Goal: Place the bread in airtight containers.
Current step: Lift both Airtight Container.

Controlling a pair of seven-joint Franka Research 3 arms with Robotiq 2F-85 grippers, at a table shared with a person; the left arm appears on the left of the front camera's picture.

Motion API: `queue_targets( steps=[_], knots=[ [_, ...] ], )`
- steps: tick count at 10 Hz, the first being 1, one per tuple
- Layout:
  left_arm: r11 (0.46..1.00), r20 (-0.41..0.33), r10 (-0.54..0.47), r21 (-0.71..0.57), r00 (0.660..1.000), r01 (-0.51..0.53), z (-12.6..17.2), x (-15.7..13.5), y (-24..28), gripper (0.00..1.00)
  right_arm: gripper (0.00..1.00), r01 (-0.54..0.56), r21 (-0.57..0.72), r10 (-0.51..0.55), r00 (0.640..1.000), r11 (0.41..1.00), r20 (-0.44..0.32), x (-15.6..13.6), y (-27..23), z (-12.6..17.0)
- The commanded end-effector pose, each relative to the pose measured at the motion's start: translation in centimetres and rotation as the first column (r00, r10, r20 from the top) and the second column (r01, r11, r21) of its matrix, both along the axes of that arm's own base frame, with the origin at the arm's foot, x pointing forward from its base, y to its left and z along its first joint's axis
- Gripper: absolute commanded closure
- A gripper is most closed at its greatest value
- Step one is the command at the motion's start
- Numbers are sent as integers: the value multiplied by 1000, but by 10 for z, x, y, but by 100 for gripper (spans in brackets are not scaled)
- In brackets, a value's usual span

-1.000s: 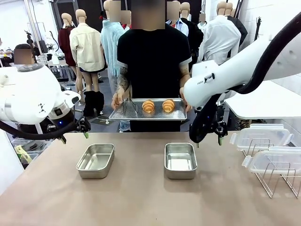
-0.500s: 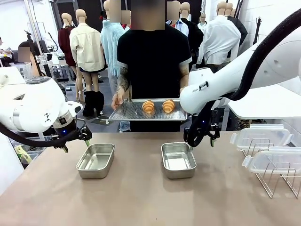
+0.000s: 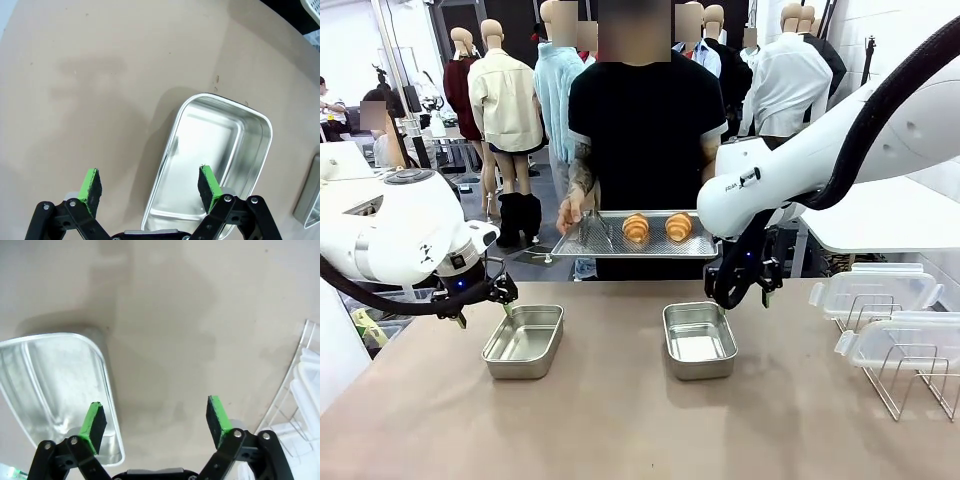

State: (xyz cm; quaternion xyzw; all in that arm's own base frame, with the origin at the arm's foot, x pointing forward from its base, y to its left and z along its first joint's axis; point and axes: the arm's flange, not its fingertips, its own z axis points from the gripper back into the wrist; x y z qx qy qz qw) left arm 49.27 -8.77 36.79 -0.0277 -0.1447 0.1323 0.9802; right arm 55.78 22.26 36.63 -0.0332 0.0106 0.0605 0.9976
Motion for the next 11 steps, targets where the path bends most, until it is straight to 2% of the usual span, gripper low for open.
queue_targets(
  steps=[1,3,5,6,10,11],
  knots=[
    [999,-10,30,20,1000,-30,-1,5,-8,0,0,-112,14,112,992,994,-61,-11,0,-1],
    [999,-24,32,15,999,-32,-9,9,-9,0,0,-112,29,114,989,993,-91,-1,5,-13],
    [999,-36,38,-1,999,-38,-16,12,-11,0,0,-94,78,100,991,993,-86,10,12,-26],
    [999,-33,44,-4,998,-44,-20,14,-11,0,0,-49,84,54,996,995,-64,15,15,-32],
    [999,-77,53,11,996,-52,-45,14,-13,0,0,-13,55,19,994,998,-107,19,21,-58],
    [999,-88,48,5,995,-48,-50,15,-16,0,0,-8,44,12,996,999,-93,19,22,-59]
  ],
)
